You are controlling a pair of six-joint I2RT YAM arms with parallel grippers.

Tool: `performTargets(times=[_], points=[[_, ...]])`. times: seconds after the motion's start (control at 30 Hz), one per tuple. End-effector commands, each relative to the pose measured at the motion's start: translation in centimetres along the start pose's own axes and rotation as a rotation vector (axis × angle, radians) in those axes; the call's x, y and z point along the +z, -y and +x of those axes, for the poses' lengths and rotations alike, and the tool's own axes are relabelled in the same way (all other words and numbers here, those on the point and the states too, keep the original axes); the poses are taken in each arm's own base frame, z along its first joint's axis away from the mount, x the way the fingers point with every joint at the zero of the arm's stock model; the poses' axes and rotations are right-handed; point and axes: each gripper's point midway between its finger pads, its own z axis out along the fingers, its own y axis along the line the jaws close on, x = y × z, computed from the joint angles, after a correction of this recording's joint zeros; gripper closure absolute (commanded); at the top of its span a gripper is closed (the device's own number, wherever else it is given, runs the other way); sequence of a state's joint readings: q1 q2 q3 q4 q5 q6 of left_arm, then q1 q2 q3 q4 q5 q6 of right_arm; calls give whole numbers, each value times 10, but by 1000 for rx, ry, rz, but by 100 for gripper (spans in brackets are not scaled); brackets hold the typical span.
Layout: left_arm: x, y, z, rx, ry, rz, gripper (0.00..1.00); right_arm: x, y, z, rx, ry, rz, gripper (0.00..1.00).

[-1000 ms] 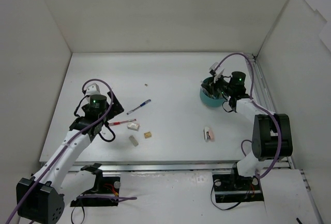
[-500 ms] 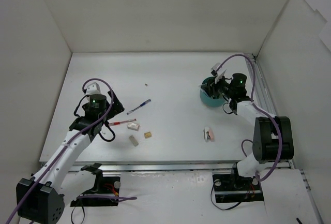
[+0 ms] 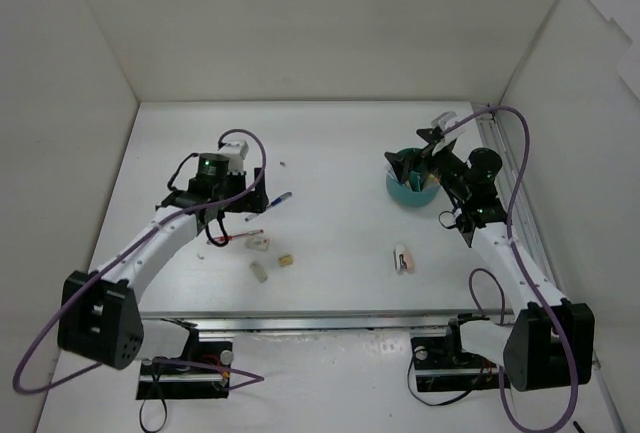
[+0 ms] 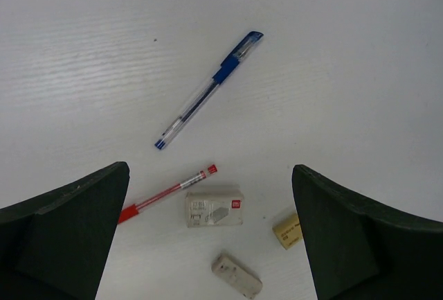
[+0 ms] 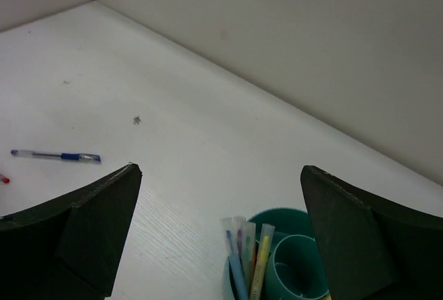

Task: Sort the stationery into containers
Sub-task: Place the pen in the storage box, then pick up the pen from the center of the board.

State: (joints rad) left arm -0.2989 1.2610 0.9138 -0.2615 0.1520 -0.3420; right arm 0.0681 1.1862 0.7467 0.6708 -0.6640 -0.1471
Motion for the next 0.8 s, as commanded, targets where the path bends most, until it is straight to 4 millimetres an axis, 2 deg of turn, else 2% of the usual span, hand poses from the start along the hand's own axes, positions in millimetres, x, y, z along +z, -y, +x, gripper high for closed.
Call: performTargets(times=[0.0, 0.03, 0.07, 0.1, 0.13, 0.17, 0.2, 0.27, 0.3, 0.33, 0.37, 0.4, 0.43, 0.47, 0.57, 0.77], points=[[28, 24, -20, 294, 10, 136, 0, -10, 2, -41, 69, 122, 85, 2], [32, 31, -31, 324, 20, 147, 0, -13, 3, -43, 102, 129, 104, 2], [48, 26, -21, 352, -43, 142, 0, -15, 3, -43, 128, 125, 109, 2], [55, 27, -23, 362, -57, 147, 0, -19, 0, -45, 129, 129, 106, 2], [57, 38, -35, 411, -40, 186, 0, -21, -1, -47, 130, 128, 112, 2], [71, 37, -29, 425, -71, 192, 0, -23, -2, -43, 142, 108, 114, 2], [75, 44, -39, 458, -55, 223, 0, -26, -3, -44, 140, 104, 118, 2], [89, 46, -32, 483, -96, 238, 0, -30, 0, -40, 147, 64, 146, 2], [93, 52, -38, 513, -91, 244, 0, -33, 0, -39, 149, 47, 155, 2], [96, 54, -34, 527, -112, 241, 0, -35, 1, -32, 153, 10, 170, 2], [106, 47, -27, 530, -147, 220, 0, -36, 1, -33, 156, 1, 174, 2], [110, 50, -29, 558, -150, 202, 0, -39, 2, -36, 152, 2, 185, 2], [117, 46, -13, 568, -202, 183, 0, -41, 5, -32, 158, -10, 207, 2], [120, 46, -15, 571, -205, 183, 0, -43, 6, -33, 161, -7, 221, 2], [131, 34, -5, 588, -257, 109, 7, -49, 10, -34, 172, -5, 263, 2], [137, 36, 3, 588, -309, 111, 27, -58, 17, -32, 195, -14, 332, 2]])
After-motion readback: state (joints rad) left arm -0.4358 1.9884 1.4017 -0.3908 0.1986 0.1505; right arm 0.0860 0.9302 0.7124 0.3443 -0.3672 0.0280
